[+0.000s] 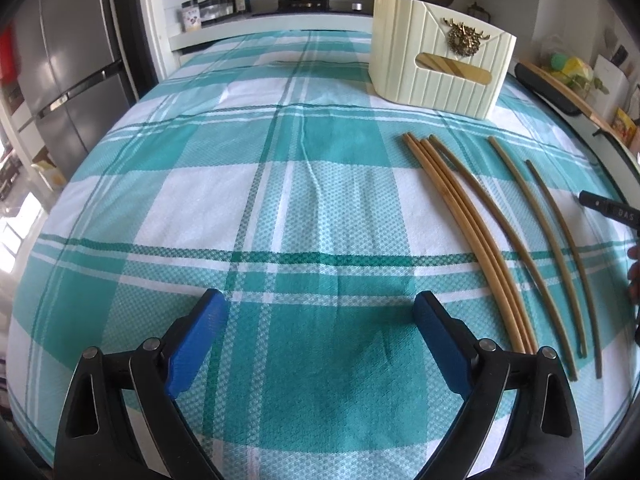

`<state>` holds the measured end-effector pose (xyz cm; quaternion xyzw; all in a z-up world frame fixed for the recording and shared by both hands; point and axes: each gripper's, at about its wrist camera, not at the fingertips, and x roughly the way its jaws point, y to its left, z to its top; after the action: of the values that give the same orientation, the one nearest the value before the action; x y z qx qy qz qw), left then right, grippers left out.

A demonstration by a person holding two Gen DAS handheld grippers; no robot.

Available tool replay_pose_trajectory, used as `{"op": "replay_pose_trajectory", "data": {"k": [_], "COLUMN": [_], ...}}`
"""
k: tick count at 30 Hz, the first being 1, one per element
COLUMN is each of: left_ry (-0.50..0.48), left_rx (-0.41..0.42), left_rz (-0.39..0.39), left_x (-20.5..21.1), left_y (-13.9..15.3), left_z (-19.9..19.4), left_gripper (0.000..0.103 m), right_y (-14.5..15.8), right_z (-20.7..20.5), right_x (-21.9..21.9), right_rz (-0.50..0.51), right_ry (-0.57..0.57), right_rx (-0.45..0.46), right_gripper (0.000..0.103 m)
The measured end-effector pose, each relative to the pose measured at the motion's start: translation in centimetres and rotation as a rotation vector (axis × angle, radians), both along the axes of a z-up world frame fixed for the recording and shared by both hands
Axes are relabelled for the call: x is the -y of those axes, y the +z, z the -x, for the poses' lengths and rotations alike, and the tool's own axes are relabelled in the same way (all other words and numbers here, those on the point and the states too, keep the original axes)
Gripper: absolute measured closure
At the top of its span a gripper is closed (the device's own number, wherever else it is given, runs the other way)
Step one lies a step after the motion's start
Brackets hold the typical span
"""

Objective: Organize utensils

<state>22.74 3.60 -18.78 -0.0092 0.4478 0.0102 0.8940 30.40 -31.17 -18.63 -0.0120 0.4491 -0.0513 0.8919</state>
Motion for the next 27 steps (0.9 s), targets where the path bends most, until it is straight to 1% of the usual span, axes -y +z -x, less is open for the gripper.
{"op": "replay_pose_trajectory", "data": {"k": [3,12,18,27], "left_ry": [0.003,-0.003,0.011,0.012], "left_rx": [-0.003,-0.016,-0.020,-0.020], "left_rz": [0.009,0.002,-0.008,-0.009], "left_x": [-0.22,-0.06,0.04,0.03], "left_y": [0.00,-0.14,-0.20,-0.23], "left_z": [-0.01,-0.31,-0.48,-0.47], "left_gripper": [0.006,0.002,0.001,0.000], "right_y": [-0.10,-0.08,-0.09,-0.09], "right_z": [0.04,-0.04,-0.03,-0.04], "right_x": [-0.07,0.00,-0.01,-0.01], "right_rz": [0.004,0.004,0.004,0.004], "right_ry": [-0.003,-0.003,-0.003,-0.003], "right_rx": [-0.005,-0.007,-0.007,-0.006], "right_gripper": [0.019,0.019,0.019,0.019]}}
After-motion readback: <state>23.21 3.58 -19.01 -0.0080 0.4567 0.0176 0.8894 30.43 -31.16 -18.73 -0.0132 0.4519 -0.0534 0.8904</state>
